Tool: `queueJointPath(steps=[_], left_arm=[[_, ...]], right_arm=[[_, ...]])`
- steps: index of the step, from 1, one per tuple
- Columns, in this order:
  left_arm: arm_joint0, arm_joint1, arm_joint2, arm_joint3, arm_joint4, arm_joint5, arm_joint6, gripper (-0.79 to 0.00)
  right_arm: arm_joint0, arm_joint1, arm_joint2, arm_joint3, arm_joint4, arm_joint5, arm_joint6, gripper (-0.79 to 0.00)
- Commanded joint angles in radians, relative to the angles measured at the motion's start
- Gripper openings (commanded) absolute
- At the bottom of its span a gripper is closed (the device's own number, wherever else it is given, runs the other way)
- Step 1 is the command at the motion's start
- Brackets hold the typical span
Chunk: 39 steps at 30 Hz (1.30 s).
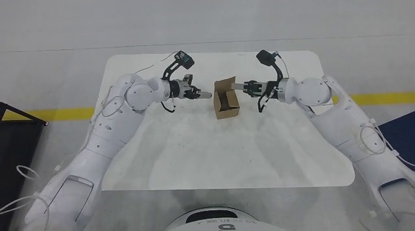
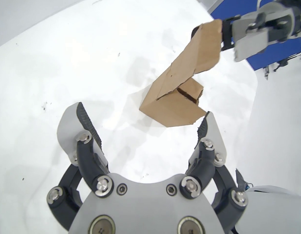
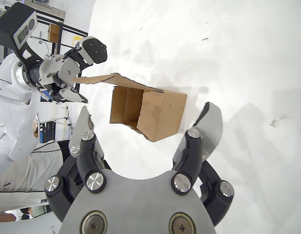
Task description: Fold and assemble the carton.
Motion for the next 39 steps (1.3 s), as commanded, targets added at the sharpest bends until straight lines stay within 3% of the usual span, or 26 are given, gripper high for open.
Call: queueJointPath(steps=[1, 9, 20, 22, 23, 24, 25, 33, 39], left_arm=[[0.004, -0.001, 0.001, -0.016, 0.034, 0.053, -0.026, 0.000], [0.004, -0.011, 0.026, -0.064, -0.039, 0.174, -0.113, 0.000], [-0.082, -0.060, 0.134, 0.089, -0.127, 0.192, -0.083, -0.018], [-0.105, -0.073, 0.158, 0.123, -0.137, 0.191, -0.074, -0.191], [-0.116, -0.079, 0.170, 0.140, -0.141, 0.191, -0.073, -0.437], [-0.126, -0.085, 0.181, 0.156, -0.144, 0.190, -0.075, -0.563], [-0.136, -0.090, 0.191, 0.170, -0.146, 0.189, -0.073, -0.779], [-0.188, -0.123, 0.242, 0.251, -0.160, 0.174, -0.058, -0.785], [-0.214, -0.132, 0.252, 0.244, -0.140, 0.174, -0.065, -0.785]], right_arm=[[-0.013, -0.002, 0.005, 0.001, 0.042, -0.033, -0.010, 0.000], [-0.059, -0.009, 0.011, 0.093, 0.097, -0.343, 0.044, 0.000], [-0.010, -0.051, -0.058, 0.162, 0.093, -0.440, 0.076, 0.000], [-0.003, -0.057, -0.065, 0.175, 0.099, -0.456, 0.087, 0.000], [0.000, -0.060, -0.068, 0.181, 0.100, -0.464, 0.093, 0.000], [0.003, -0.062, -0.070, 0.188, 0.101, -0.469, 0.097, 0.000], [0.006, -0.064, -0.072, 0.191, 0.100, -0.475, 0.104, 0.000], [0.008, -0.067, -0.073, 0.165, 0.075, -0.483, 0.153, 0.000], [-0.016, -0.055, -0.029, 0.132, 0.059, -0.488, 0.137, 0.000]])
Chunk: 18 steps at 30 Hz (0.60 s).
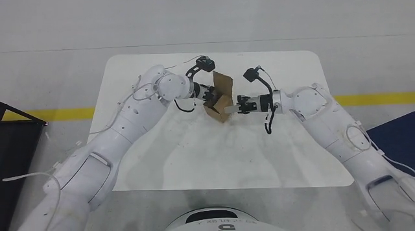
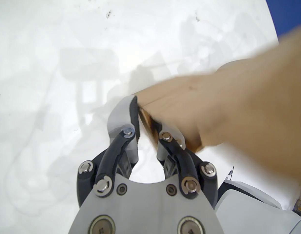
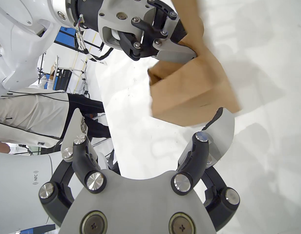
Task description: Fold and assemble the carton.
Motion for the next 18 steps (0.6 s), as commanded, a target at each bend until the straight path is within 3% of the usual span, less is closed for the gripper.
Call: queueJointPath(steps=[1, 6, 7, 8, 9, 18], left_arm=[[-0.008, -0.001, -0.001, -0.014, 0.008, 0.000, -0.007, -0.785], [-0.013, 0.002, -0.008, -0.047, 0.031, 0.009, -0.025, -0.785], [-0.013, 0.004, -0.010, -0.053, 0.038, 0.012, -0.029, -0.576], [-0.011, 0.006, -0.014, -0.060, 0.043, 0.012, -0.033, -0.259], [-0.009, 0.009, -0.017, -0.067, 0.054, 0.006, -0.037, 0.000], [0.049, 0.057, -0.093, -0.153, 0.140, -0.094, -0.060, 0.000]], right_arm=[[-0.010, 0.006, 0.020, -0.022, -0.007, -0.002, -0.009, 0.000], [-0.052, 0.022, 0.077, -0.084, -0.023, 0.003, -0.049, 0.000], [-0.061, 0.024, 0.087, -0.089, -0.021, 0.004, -0.059, 0.000], [-0.070, 0.026, 0.096, -0.092, -0.018, 0.004, -0.065, 0.000], [-0.076, 0.028, 0.104, -0.090, -0.020, 0.009, -0.072, 0.000], [-0.111, 0.036, 0.175, -0.114, 0.056, -0.011, -0.117, 0.000]])
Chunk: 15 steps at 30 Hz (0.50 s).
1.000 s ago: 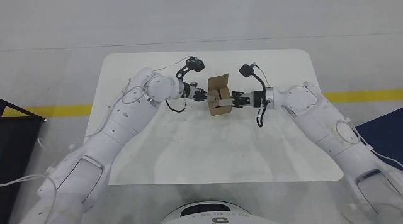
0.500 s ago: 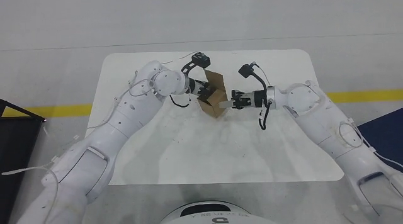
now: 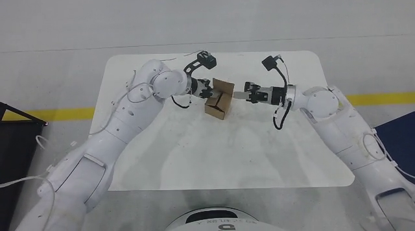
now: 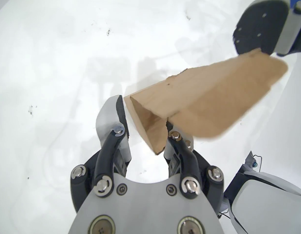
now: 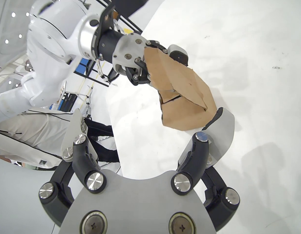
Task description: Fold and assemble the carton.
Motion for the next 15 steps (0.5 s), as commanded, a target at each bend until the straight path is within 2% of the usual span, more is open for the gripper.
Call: queueJointPath(steps=[1, 4, 9, 12, 15], left_arm=[[0.026, 0.019, -0.026, -0.030, 0.040, -0.021, -0.030, 0.000], [0.087, 0.053, -0.092, -0.108, 0.075, -0.037, -0.070, 0.000], [0.250, 0.112, -0.228, -0.284, 0.112, -0.055, -0.117, 0.000], [0.319, 0.130, -0.259, -0.353, 0.082, -0.089, -0.172, 0.000], [0.330, 0.133, -0.250, -0.371, 0.073, -0.080, -0.192, 0.000]], right_arm=[[0.000, -0.001, 0.006, 0.001, 0.004, -0.004, -0.008, 0.000], [0.011, -0.007, -0.003, -0.008, -0.023, 0.011, -0.034, 0.000], [0.049, -0.032, -0.049, 0.011, -0.051, 0.028, -0.093, 0.000], [0.076, -0.051, -0.084, 0.046, -0.030, -0.004, -0.114, 0.000], [0.108, -0.068, -0.117, 0.077, -0.025, -0.028, -0.112, 0.000]])
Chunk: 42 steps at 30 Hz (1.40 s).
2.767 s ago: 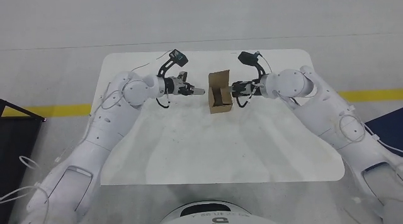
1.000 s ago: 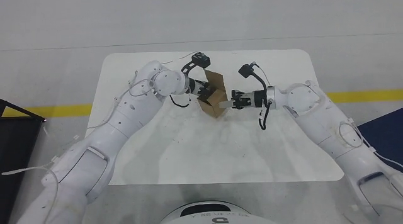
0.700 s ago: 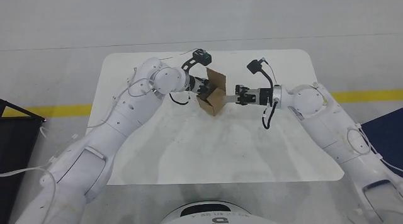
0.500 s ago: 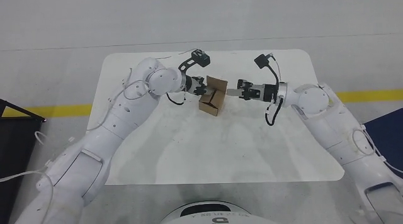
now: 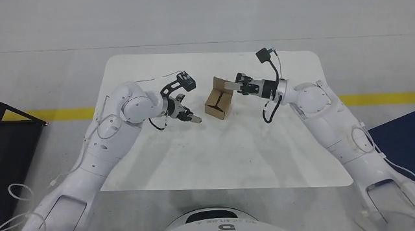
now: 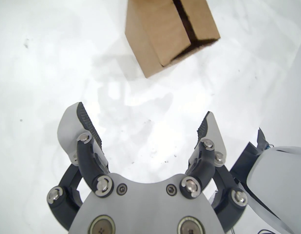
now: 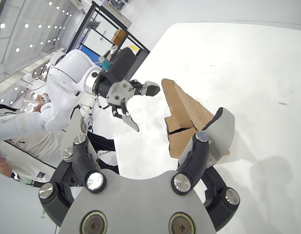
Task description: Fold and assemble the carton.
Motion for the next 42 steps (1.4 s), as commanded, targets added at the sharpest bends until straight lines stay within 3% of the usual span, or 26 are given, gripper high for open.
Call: queueJointPath(steps=[1, 9, 16, 20, 25, 33, 37, 42], left_arm=[[-0.008, -0.001, 0.016, 0.005, 0.015, 0.015, 0.000, 0.000], [-0.109, -0.031, 0.126, 0.150, 0.099, 0.071, 0.073, 0.000], [-0.162, -0.051, 0.171, 0.242, 0.101, 0.084, 0.137, 0.000], [-0.155, -0.050, 0.144, 0.254, 0.009, 0.038, 0.187, 0.000], [-0.153, -0.036, 0.117, 0.262, -0.075, -0.059, 0.094, 0.000], [-0.115, -0.013, 0.036, 0.223, -0.098, -0.043, 0.186, 0.000], [-0.133, -0.020, 0.062, 0.224, -0.056, 0.011, 0.217, 0.000], [-0.202, -0.047, 0.147, 0.301, -0.061, -0.005, 0.222, 0.000]], right_arm=[[0.019, -0.009, -0.019, 0.015, -0.001, -0.012, 0.007, 0.000], [0.071, -0.035, -0.074, 0.057, 0.039, -0.068, 0.140, 0.000], [0.111, -0.055, -0.126, 0.102, 0.055, -0.045, 0.260, 0.000], [0.125, -0.063, -0.133, 0.130, 0.059, -0.041, 0.267, 0.000], [0.138, -0.073, -0.139, 0.157, 0.063, -0.038, 0.265, 0.000], [0.161, -0.096, -0.169, 0.200, 0.064, -0.026, 0.280, 0.000], [0.167, -0.104, -0.175, 0.214, 0.063, -0.026, 0.283, 0.000], [0.164, -0.108, -0.170, 0.213, 0.075, -0.034, 0.287, 0.000]])
